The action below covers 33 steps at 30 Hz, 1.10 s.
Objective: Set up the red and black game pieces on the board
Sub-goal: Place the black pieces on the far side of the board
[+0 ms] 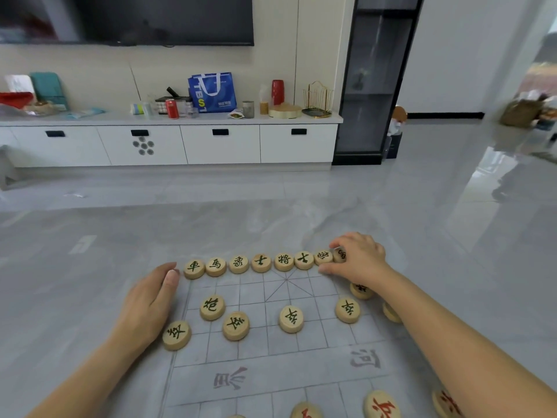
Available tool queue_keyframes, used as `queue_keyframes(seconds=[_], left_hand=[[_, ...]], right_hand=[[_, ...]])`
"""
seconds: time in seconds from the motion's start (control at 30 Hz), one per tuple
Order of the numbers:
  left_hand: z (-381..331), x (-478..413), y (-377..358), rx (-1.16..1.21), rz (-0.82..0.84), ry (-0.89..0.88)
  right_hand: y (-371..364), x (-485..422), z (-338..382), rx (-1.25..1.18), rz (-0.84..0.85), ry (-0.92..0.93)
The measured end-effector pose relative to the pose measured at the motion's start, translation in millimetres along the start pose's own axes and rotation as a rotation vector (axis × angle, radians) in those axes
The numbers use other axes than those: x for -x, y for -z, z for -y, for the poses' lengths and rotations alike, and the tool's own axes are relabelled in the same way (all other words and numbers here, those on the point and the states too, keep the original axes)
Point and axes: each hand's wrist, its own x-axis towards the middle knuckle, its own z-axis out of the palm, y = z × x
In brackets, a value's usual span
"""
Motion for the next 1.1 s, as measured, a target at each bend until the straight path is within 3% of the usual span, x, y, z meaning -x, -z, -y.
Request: queue_keyframes(seconds=[0.83, 1.1], left_hand=[[4.9, -1.7, -1.0, 0.042, 0.000, -0.012], [5.6, -2.1, -1.6, 0.039, -0.002, -0.011]], right_hand=[[-5.3, -4.3, -2.4, -0.013, 0.040, 0.070], [14.1, -3.2, -32.1, -0.030, 0.019, -0.044]])
